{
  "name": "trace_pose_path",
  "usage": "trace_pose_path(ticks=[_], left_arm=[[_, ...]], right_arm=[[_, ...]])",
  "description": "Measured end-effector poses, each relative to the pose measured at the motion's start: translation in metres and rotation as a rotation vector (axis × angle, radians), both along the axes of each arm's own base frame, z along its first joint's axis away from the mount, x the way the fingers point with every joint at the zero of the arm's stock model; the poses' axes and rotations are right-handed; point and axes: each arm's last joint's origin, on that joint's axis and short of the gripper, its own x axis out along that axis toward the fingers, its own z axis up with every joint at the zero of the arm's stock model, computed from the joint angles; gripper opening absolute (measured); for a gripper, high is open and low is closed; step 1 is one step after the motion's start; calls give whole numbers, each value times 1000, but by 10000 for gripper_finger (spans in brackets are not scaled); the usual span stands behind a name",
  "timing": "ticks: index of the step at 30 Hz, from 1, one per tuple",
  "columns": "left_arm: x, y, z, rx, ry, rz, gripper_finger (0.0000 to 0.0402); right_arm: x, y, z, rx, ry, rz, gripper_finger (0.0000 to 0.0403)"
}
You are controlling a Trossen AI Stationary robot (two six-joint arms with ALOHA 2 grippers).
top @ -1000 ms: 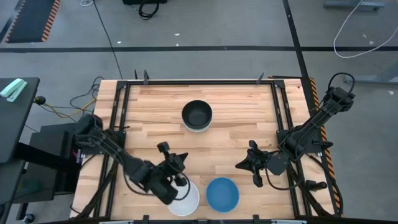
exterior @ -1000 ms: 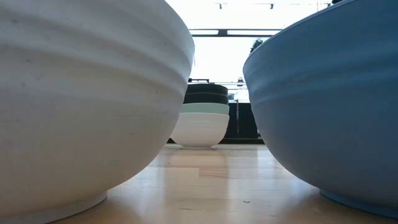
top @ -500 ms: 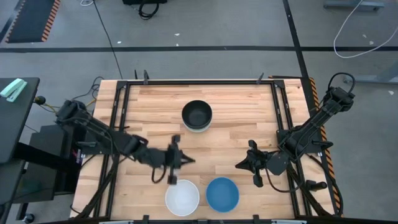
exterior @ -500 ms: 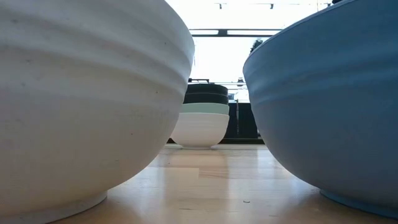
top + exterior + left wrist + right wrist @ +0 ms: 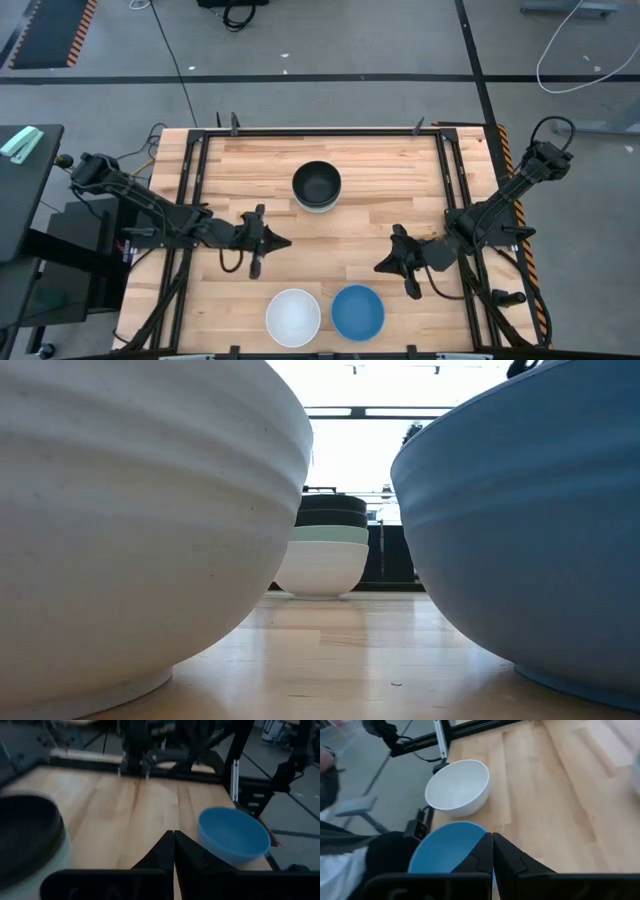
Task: Nest bowls inside each other
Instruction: Stack the blue bowl on top of the black bowl
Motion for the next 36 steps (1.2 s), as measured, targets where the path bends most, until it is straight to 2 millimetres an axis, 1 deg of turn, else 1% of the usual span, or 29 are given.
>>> trace_pose_path(ticks=[4,7,9,11,15,22,26,29,32,36], left_arm=[[-8,-6,-16,-13,46,-30,9],[-14,-12,-24,-22,68,-58,17],[-18,-16,-27,-15,74,-72,24],[-21,-19,-29,-8,75,-72,29],[-23,-22,-30,5,66,-48,33],[-24,-23,-29,3,59,-48,23],[-23,-23,-29,4,59,-48,16],[-23,-23,-29,1,55,-48,17],[-23,-23,-29,2,56,-48,22],[-23,-23,-29,2,55,-48,28]], right_arm=[[6,-9,5,77,61,-9,26],[5,-14,1,114,151,-63,38],[7,-13,-2,150,201,-83,45],[12,-9,-8,178,248,-82,51],[28,3,-20,186,337,-76,57],[53,22,-33,60,565,-138,51],[64,35,-40,28,625,-121,52],[67,44,-42,32,649,-87,55],[66,52,-45,41,677,-78,59],[62,53,-48,49,716,-109,61]])
